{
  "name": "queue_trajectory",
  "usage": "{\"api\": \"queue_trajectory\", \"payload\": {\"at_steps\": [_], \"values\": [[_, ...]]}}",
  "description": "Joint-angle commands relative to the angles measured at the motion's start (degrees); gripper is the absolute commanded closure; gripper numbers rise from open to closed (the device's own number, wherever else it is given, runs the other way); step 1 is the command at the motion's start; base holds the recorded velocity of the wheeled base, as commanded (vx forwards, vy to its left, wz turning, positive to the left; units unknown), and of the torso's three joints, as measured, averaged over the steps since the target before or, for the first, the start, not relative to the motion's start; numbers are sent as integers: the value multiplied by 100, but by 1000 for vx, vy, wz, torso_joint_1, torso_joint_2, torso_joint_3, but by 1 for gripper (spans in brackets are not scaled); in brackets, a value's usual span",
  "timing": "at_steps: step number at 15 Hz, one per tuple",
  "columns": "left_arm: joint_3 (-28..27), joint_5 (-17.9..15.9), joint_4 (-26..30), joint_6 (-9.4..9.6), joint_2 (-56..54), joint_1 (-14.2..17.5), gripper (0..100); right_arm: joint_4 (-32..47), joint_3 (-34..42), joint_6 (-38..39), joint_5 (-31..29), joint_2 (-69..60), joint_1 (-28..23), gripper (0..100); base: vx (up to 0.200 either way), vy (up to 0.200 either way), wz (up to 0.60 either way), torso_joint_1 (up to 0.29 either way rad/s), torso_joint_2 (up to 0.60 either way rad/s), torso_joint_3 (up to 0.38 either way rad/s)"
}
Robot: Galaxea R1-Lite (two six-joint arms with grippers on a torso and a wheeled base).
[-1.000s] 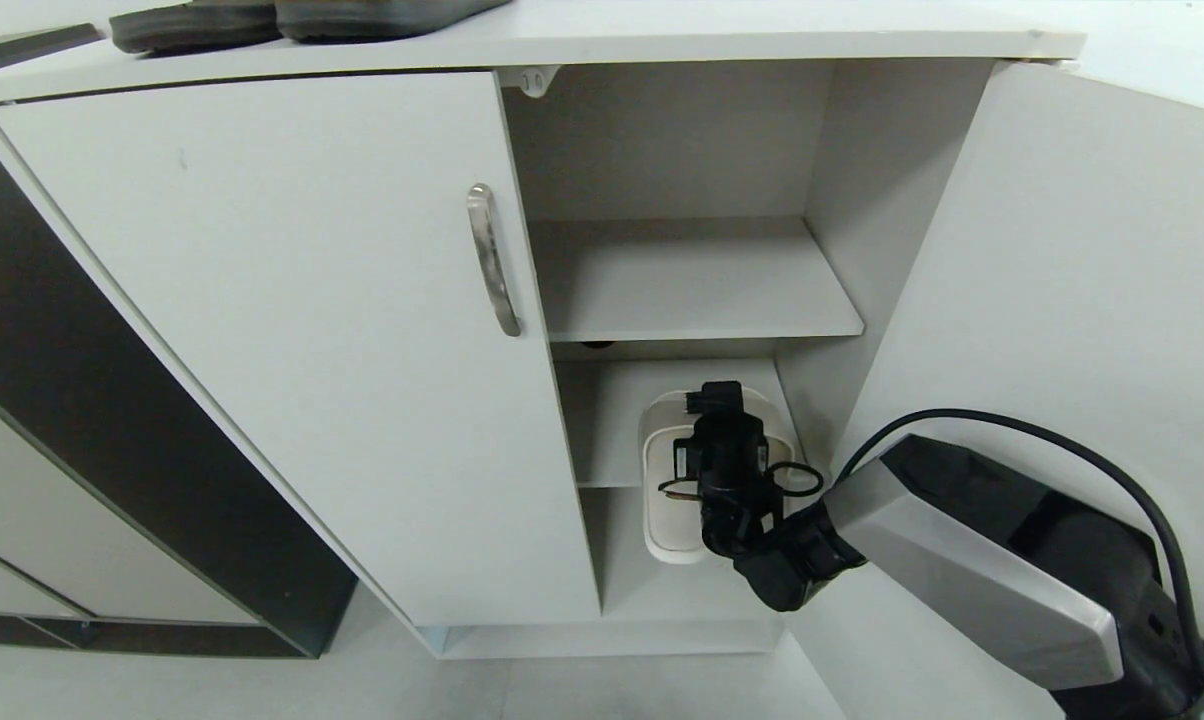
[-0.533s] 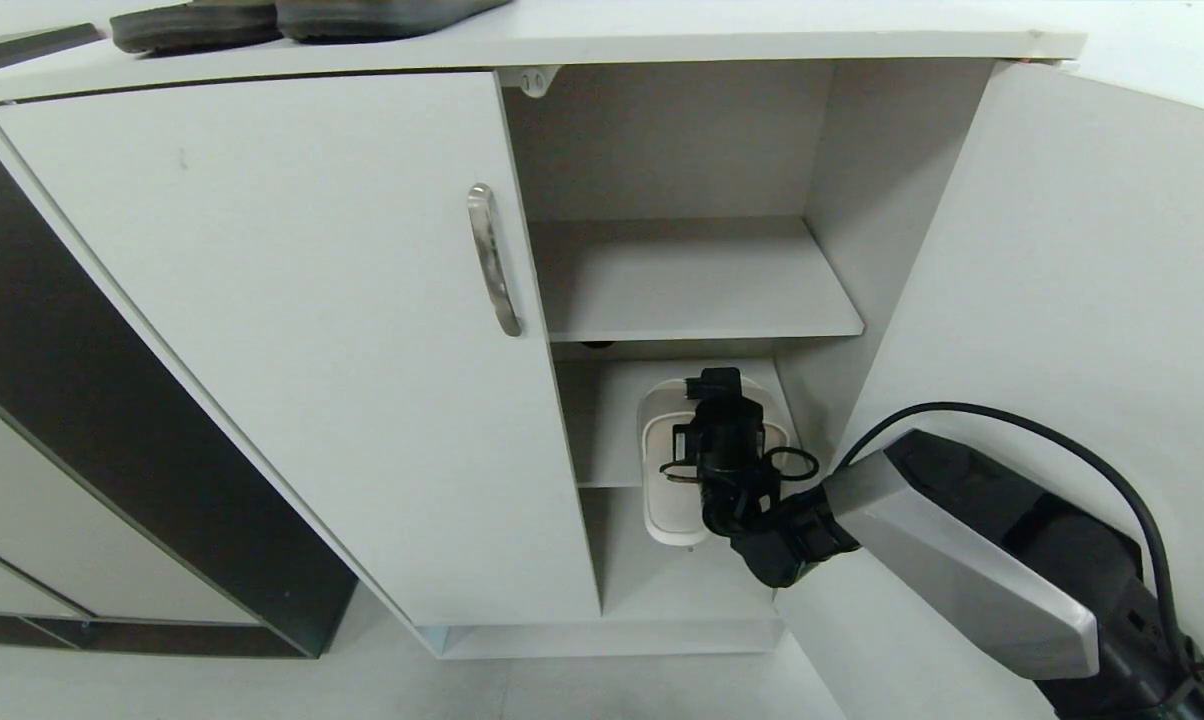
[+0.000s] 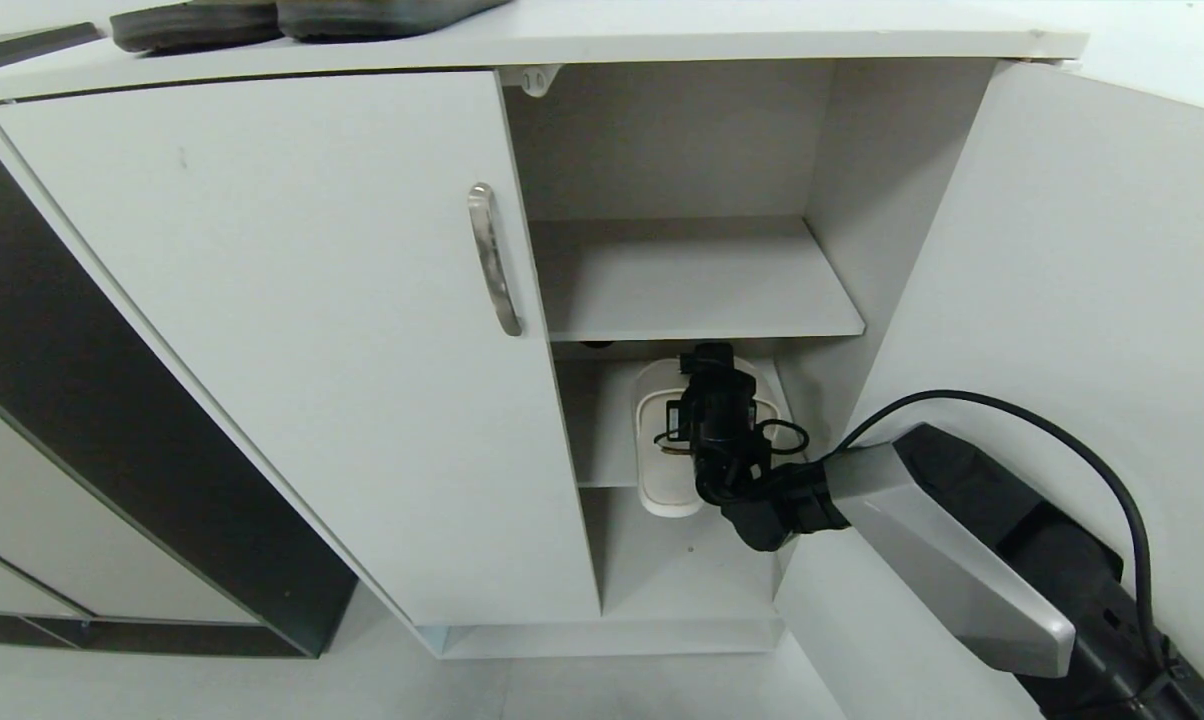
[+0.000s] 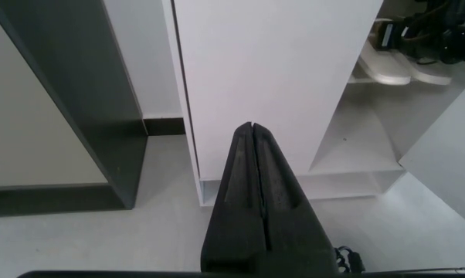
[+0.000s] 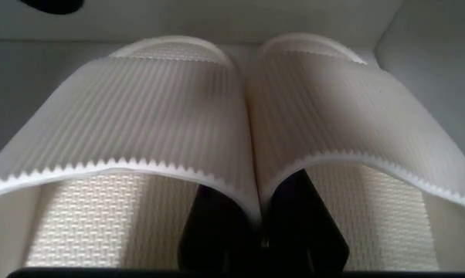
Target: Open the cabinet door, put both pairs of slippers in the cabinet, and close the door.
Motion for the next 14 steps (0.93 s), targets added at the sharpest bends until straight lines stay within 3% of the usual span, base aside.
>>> {"api": "queue_trajectory", "payload": {"at_steps": [1,10,11,14], "values": [[0,0,0,-2,7,1,100,8,-90,-1,1,77,-22,100,0,0,0,0,0,0],[0,0,0,-2,7,1,100,8,-116,-10,1,156,-22,100,0,0,0,0,0,0],[0,0,0,-2,7,1,100,8,-116,-10,1,156,-22,0,0,0,0,0,0,0],[0,9,0,-11,7,1,100,-27,95,-18,-8,112,-22,0,0,0,0,0,0,0]]}}
